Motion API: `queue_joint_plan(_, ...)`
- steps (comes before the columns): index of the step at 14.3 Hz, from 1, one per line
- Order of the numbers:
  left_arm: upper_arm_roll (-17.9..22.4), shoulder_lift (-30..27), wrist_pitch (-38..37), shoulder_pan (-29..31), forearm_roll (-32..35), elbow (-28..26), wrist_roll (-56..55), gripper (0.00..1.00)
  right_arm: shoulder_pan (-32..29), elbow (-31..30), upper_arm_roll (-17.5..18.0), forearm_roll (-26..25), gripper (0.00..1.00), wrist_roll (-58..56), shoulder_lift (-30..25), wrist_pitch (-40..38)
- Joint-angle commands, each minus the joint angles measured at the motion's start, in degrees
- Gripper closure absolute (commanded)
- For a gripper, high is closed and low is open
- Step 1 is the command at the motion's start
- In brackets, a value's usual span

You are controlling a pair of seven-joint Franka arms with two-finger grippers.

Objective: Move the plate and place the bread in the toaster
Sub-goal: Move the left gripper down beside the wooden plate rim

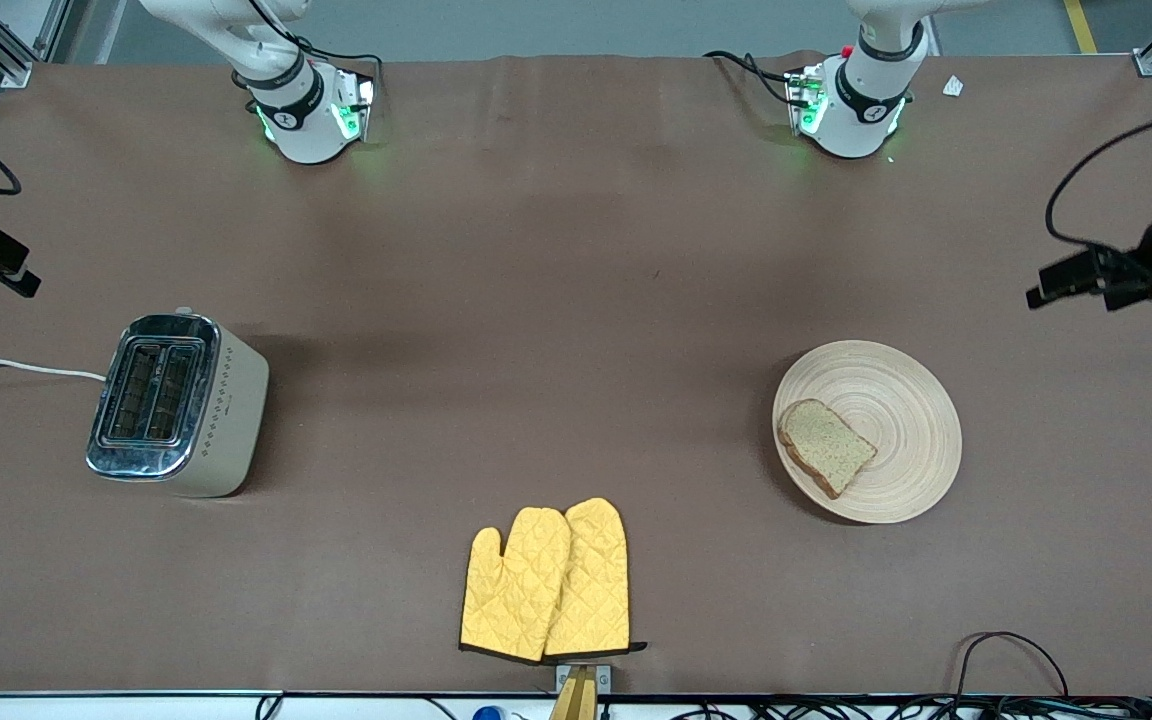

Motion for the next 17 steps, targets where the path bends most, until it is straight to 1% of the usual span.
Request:
queue_joint_plan(1, -0.32, 6.98, 3.01, 3.36, -4.59, 2.23, 3.03, 0.00, -0.20, -0.41, 0.17, 0.04, 0.00, 0.48, -0.23, 0.00)
queue_joint_plan(3, -0.32, 11.46, 5.65, 5.65, -7.40, 2.23, 5.41, 0.00, -0.20, -0.41, 0.17, 0.04, 0.00, 0.48, -0.24, 0.00)
queue_joint_plan(6, -0.32, 18.40, 9.25, 9.78, -13.20, 2.23, 14.44, 0.00, -0.20, -0.41, 0.08, 0.04, 0.00, 0.48, -0.24, 0.00)
queue_joint_plan(8, -0.32, 23.32, 11.72, 11.98, -18.37, 2.23, 20.60, 0.00, -0.20, -0.41, 0.17, 0.04, 0.00, 0.48, -0.32, 0.00)
queue_joint_plan(10, -0.32, 28.16, 12.17, 13.91, -22.60, 2.40, 25.96, 0.00, -0.20, -0.41, 0.17, 0.04, 0.00, 0.48, -0.32, 0.00)
queue_joint_plan(12, -0.32, 31.86, 12.52, 14.71, -26.38, 2.93, 31.15, 0.05, -0.20, -0.41, 0.17, 0.04, 0.00, 0.48, -0.32, -0.09)
queue_joint_plan(13, -0.32, 33.18, 12.61, 15.23, -26.75, 3.28, 33.17, 0.11, -0.20, -0.41, 0.17, 0.04, 0.00, 0.48, -0.24, -0.09)
queue_joint_plan(14, -0.32, 34.32, 12.61, 15.41, -27.01, 3.37, 34.41, 0.15, -0.20, -0.41, 0.17, 0.04, 0.00, 0.48, -0.23, 0.00)
queue_joint_plan(17, -0.32, 36.96, 12.61, 15.68, -30.79, 3.37, 36.88, 0.24, -0.20, -0.41, 0.17, 0.04, 0.00, 0.48, -0.32, -0.09)
